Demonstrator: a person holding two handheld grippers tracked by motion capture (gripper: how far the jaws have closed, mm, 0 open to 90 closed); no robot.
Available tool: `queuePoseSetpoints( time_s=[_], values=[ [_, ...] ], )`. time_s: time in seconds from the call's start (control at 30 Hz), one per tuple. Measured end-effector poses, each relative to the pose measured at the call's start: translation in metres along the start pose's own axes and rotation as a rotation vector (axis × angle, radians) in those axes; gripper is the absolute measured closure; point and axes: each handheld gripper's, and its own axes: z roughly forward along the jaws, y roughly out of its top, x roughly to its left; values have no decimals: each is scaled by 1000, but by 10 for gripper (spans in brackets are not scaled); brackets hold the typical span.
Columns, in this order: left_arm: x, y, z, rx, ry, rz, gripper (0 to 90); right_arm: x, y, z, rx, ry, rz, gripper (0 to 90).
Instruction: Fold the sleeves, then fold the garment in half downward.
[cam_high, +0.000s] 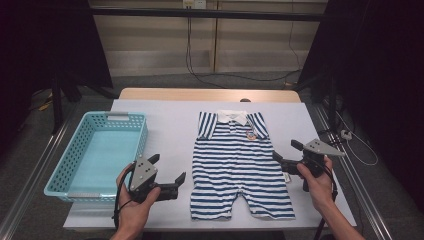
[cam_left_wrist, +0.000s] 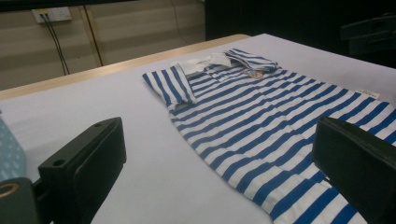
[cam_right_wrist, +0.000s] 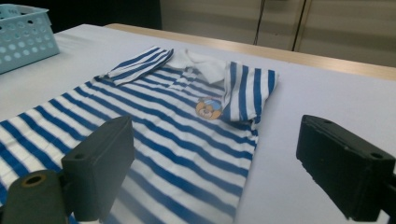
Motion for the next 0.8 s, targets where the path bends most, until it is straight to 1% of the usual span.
queuePoseSetpoints(
  time_s=[0.03, 0.07, 0.1, 0.13, 0.17, 0.2, 0.27, 0.3, 0.33, 0.37, 0.4, 0.43, 0.47, 0.5, 0.53, 0.57, 0.6, 0.63, 0.67, 0.7, 0.73, 0.8],
  values=[
    [0, 1, 4, 8, -16, 4, 33, 1, -1, -2, 5, 3, 5, 108],
    [-1, 2, 8, 21, -25, 11, 33, 1, -2, -4, 15, -2, -7, 108],
    [-2, 2, 12, 16, -35, 10, 33, 2, -3, -6, 20, 2, 2, 108],
    [-2, 2, 16, 23, -43, 10, 33, 2, -3, -7, 31, 6, -6, 105],
    [-2, 2, 21, 32, -48, 12, 34, 2, -4, -9, 46, 10, -4, 99],
    [-1, 3, 25, 38, -52, 22, 37, 2, -4, -10, 52, 14, -13, 95],
    [-1, 2, 33, 48, -67, 18, 40, 3, -4, -10, 68, 15, -2, 94],
    [-1, 2, 39, 62, -83, 11, 40, 3, -4, -11, 76, 16, -2, 92],
    [0, 1, 42, 74, -93, 14, 41, 4, -4, -11, 89, 23, -6, 89],
    [0, 0, 46, 82, -105, 10, 42, 4, -5, -10, 91, 26, -5, 83],
    [1, -1, 49, 86, -109, 4, 42, 5, -5, -10, 107, 30, -6, 84],
    [2, -2, 53, 111, -118, 2, 46, 6, -6, -8, 118, 35, -7, 91],
    [3, -3, 56, 118, -134, -5, 60, 6, -7, -6, 142, 43, -6, 92],
    [4, -3, 58, 128, -150, -20, 69, 7, -8, -4, 163, 45, -7, 91],
    [6, -4, 61, 122, -163, -63, 68, 7, -9, -3, 175, 44, -9, 91],
    [7, -4, 64, 122, -154, -76, 68, 7, -10, -1, 184, 49, -13, 91],
    [8, -4, 66, 120, -148, -73, 67, 7, -11, 1, 201, 45, -19, 92],
    [10, -5, 70, 135, -141, -41, 68, 7, -11, 2, 207, 43, -18, 94],
    [10, -7, 73, 143, -128, -32, 68, 7, -11, 3, 216, 47, -16, 94],
    [12, -8, 76, 169, -122, -30, 68, 7, -12, 5, 224, 52, -16, 97],
    [13, -11, 79, 181, -130, -38, 69, 8, -13, 5, 235, 42, -22, 107],
    [13, -15, 84, 236, -129, -25, 68, 9, -14, 7, 254, 47, -64, 115]
  ],
)
